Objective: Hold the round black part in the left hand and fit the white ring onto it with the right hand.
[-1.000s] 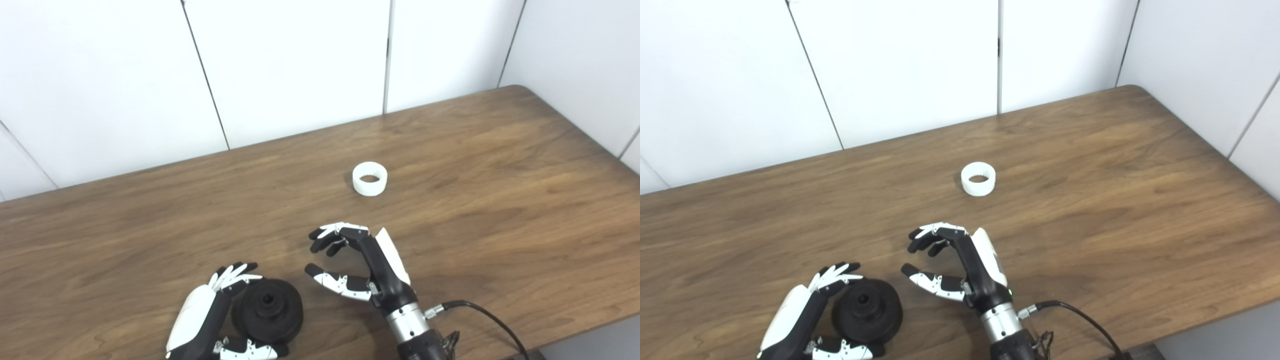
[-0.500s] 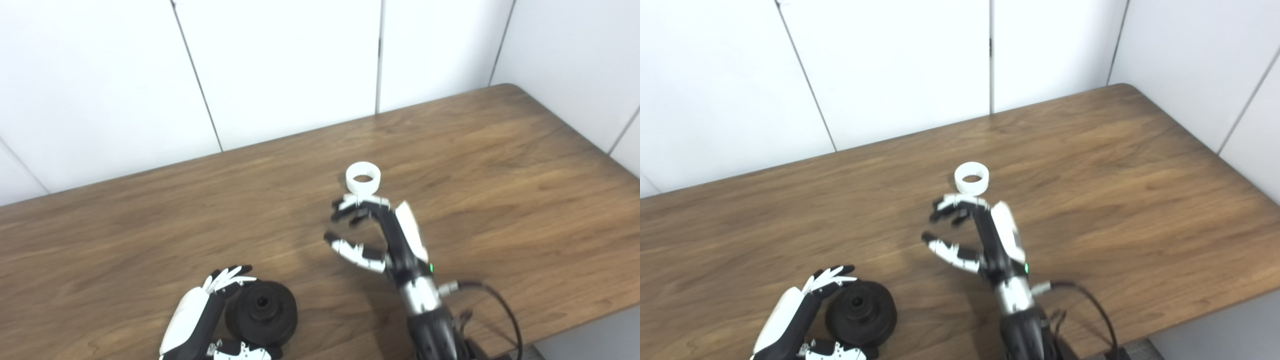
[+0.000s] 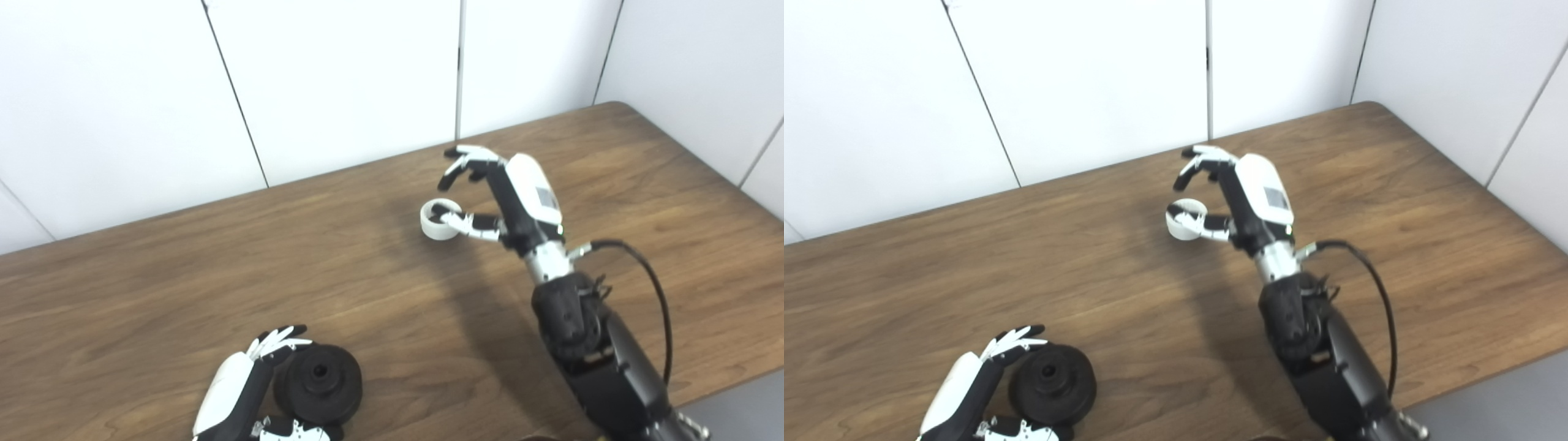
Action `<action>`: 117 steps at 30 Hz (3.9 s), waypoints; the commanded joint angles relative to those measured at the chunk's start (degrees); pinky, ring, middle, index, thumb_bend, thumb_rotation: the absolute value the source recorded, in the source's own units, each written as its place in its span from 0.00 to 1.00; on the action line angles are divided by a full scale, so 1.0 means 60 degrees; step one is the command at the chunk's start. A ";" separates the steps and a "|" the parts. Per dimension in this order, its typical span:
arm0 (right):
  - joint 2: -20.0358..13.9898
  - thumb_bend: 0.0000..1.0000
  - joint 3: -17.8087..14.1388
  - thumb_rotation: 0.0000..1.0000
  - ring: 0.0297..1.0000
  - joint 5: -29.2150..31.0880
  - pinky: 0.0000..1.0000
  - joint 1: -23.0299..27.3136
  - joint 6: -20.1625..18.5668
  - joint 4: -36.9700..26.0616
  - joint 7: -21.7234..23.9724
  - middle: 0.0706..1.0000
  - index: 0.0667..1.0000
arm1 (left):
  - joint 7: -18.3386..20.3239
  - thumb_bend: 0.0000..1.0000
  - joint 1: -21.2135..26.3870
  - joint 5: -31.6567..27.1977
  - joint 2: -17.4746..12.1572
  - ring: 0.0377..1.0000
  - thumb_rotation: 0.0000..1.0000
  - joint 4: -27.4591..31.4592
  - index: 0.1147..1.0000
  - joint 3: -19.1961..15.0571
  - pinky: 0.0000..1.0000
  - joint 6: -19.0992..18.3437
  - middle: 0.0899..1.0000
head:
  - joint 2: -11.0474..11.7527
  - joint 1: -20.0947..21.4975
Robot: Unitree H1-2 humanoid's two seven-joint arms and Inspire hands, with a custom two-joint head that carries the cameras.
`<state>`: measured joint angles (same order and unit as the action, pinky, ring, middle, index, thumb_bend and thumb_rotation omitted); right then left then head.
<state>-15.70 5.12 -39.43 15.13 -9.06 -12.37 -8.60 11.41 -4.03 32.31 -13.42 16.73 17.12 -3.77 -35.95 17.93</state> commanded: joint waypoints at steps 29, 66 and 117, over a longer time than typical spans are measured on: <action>-0.1499 0.88 0.0947 0.82 0.95 -0.0379 0.87 0.2148 -0.0424 0.3772 0.2031 0.96 0.89 | 0.0006 0.87 -0.0059 0.0156 0.0046 0.95 0.17 0.0202 0.52 -0.0005 1.00 -0.0125 0.89 | -0.0159 -0.0205; -0.0898 0.89 0.0894 0.51 0.93 -0.0249 0.90 0.1121 -0.0451 0.3786 0.1185 0.91 0.72 | -0.0022 0.87 -0.0079 0.0215 0.0185 0.96 0.18 0.0219 0.52 -0.0003 1.00 -0.0228 0.90 | -0.0349 -0.0388; -0.0129 0.51 0.0597 0.14 0.83 -0.0130 0.90 0.0552 0.1558 0.3175 -0.2263 0.76 0.45 | -0.0008 0.87 -0.0035 0.0386 0.0243 0.96 0.21 0.0275 0.52 0.0006 1.00 -0.0231 0.90 | -0.0711 -0.1166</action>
<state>-16.31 9.56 -39.88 16.23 -1.48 9.86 -21.02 11.16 -5.01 33.52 -11.74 17.16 16.96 -4.87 -40.16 10.91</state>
